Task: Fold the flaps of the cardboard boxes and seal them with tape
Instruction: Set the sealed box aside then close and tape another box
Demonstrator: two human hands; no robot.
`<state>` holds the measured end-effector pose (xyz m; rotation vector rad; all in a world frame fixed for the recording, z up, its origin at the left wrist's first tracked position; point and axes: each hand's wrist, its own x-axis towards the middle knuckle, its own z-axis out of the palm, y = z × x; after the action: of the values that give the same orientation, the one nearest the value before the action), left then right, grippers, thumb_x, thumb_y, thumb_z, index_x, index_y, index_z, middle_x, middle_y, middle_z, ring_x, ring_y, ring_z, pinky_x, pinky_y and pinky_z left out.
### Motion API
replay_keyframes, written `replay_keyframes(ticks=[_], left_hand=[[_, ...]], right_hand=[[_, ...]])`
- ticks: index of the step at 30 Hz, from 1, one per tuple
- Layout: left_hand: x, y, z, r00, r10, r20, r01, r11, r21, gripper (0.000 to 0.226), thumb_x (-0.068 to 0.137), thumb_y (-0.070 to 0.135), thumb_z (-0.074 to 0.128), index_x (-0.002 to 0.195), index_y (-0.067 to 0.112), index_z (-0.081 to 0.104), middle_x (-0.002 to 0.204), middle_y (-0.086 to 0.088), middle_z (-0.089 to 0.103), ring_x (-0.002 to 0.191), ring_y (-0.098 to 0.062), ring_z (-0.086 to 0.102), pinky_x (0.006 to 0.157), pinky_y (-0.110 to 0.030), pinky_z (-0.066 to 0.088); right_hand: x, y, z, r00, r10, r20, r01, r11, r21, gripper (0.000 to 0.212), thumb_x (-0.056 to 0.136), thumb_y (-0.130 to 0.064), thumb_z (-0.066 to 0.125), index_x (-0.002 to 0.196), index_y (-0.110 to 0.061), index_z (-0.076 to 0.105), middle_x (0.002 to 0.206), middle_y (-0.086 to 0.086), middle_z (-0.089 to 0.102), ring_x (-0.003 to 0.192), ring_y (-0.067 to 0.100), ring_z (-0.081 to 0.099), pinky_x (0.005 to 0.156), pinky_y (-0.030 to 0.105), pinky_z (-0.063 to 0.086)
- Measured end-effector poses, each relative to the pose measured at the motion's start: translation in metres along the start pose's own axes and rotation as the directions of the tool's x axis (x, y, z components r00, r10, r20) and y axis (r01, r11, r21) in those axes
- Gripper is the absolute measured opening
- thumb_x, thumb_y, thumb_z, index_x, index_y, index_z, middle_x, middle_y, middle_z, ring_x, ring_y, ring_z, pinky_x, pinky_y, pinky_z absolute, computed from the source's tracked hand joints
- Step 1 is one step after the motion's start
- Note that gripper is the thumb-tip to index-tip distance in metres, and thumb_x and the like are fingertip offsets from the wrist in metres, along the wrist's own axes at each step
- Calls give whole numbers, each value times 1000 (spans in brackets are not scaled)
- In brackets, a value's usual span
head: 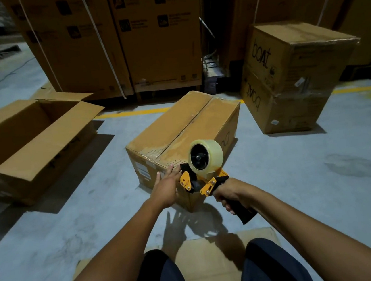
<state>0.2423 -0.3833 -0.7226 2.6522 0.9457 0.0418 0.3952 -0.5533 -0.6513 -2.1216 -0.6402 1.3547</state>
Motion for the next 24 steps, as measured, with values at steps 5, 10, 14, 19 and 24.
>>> replay_keyframes(ticks=[5,10,14,19,24], left_hand=[[2,3,-4,999,-1,47,-1,999,43,92,84,-9,51,159,25,11,167,7,0,153,-16,-7,119,-56,-5],[1,9,-4,998,-19,68,19,1000,2,81,90,2,45,160,24,12,167,3,0,153,-18,-7,120,-57,-5],[-1,12,-5,998,-27,51,28,999,-26,61,101,15,36,159,23,18,167,3,5,154,-18,-3,120,-57,-5],[17,26,-21,997,-77,-28,79,993,86,42,103,32,31,117,17,67,132,-7,62,126,-23,54,119,-64,1],[43,49,-16,979,-27,-203,94,940,329,36,100,36,38,88,15,65,90,-9,67,95,-26,62,114,-52,29]], right_hand=[[-6,13,-12,999,10,-50,-9,1000,5,28,86,-2,51,61,-13,41,48,6,39,37,17,36,44,22,34],[-1,59,6,995,97,-32,-101,976,-190,25,87,1,51,64,-8,46,51,12,42,42,22,40,48,27,36],[17,74,15,983,181,-23,-180,983,43,25,89,-3,50,66,-9,44,50,8,39,42,20,37,46,24,33],[36,65,-3,985,173,26,-175,963,207,33,91,-4,48,60,-13,41,50,4,37,37,16,33,42,21,33],[52,73,-18,987,155,38,-158,929,333,33,89,-5,52,58,-13,44,51,3,39,40,16,37,44,22,37]])
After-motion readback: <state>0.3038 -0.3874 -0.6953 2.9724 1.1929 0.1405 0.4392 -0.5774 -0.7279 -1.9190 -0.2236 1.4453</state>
